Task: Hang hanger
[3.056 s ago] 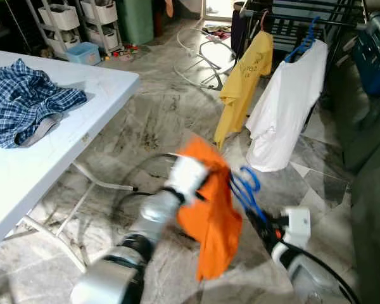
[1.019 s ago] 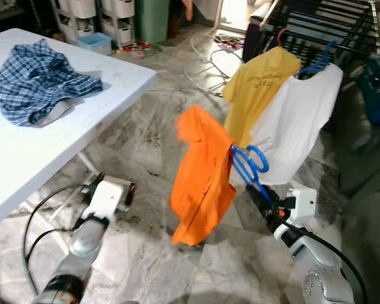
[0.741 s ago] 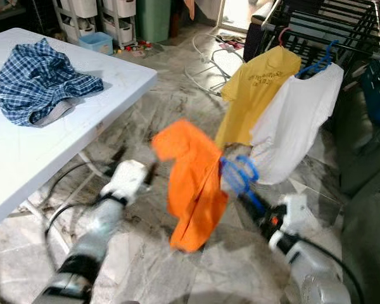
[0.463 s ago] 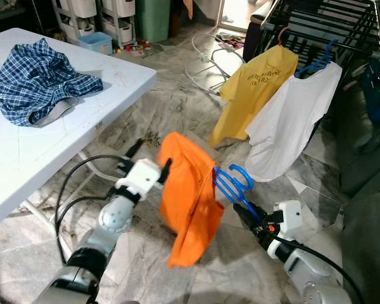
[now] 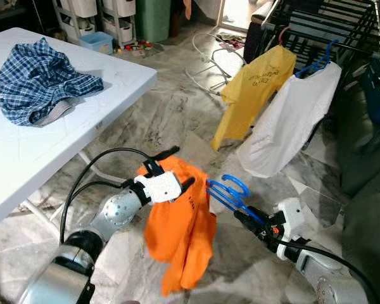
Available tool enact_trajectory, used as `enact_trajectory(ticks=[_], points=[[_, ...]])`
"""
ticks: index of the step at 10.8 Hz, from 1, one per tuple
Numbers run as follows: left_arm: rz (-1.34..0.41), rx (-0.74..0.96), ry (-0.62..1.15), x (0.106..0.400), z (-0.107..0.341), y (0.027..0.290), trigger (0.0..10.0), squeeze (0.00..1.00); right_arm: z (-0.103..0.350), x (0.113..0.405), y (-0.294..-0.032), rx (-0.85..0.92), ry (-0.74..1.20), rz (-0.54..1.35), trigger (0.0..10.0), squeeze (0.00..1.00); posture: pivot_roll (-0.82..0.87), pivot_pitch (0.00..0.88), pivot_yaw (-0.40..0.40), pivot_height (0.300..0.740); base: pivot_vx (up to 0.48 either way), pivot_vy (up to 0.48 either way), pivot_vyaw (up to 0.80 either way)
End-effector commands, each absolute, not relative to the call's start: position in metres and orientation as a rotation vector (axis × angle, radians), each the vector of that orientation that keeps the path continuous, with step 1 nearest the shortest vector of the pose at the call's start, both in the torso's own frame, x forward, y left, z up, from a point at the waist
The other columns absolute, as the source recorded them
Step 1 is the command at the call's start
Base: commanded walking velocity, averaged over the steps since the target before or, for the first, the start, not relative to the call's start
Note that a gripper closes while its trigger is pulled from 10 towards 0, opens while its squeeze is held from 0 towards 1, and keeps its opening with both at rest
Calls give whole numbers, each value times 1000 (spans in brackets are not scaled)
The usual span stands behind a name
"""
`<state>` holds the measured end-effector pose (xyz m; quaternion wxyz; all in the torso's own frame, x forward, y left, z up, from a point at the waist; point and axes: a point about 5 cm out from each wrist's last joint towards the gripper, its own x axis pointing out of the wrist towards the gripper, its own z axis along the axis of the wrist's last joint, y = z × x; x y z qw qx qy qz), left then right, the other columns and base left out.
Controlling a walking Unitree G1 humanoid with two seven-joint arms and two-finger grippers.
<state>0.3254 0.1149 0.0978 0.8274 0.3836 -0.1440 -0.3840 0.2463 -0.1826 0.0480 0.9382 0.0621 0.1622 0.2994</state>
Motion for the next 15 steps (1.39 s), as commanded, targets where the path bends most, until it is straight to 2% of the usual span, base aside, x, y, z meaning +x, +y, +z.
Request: enact_trajectory(ticks=[1, 4, 6, 7, 12, 15], points=[[-904, 872, -315, 328, 102, 109, 10000, 0, 53, 249, -185, 113, 316, 632, 0, 0, 166, 39, -114, 740, 0, 0, 0], [-970, 1021, -279, 336, 106, 109, 10000, 0, 58, 241, -179, 114, 312, 710, 0, 0, 151, 41, -102, 740, 0, 0, 0], [-1039, 1058, -158, 342, 104, 111, 10000, 0, 62, 237, -177, 90, 313, 752, 0, 0, 145, 40, -99, 740, 0, 0, 0], [-1079, 1109, -87, 344, 103, 115, 0, 0, 63, 234, -180, 63, 321, 770, 0, 0, 144, 38, -97, 740, 0, 0, 0], [-1183, 1110, 52, 343, 99, 126, 0, 0, 61, 228, -194, -10, 351, 757, 0, 0, 144, 48, -96, 740, 0, 0, 0], [-1227, 1093, 63, 341, 99, 123, 0, 0, 59, 228, -190, -11, 356, 764, 0, 0, 143, 52, -95, 740, 0, 0, 0]])
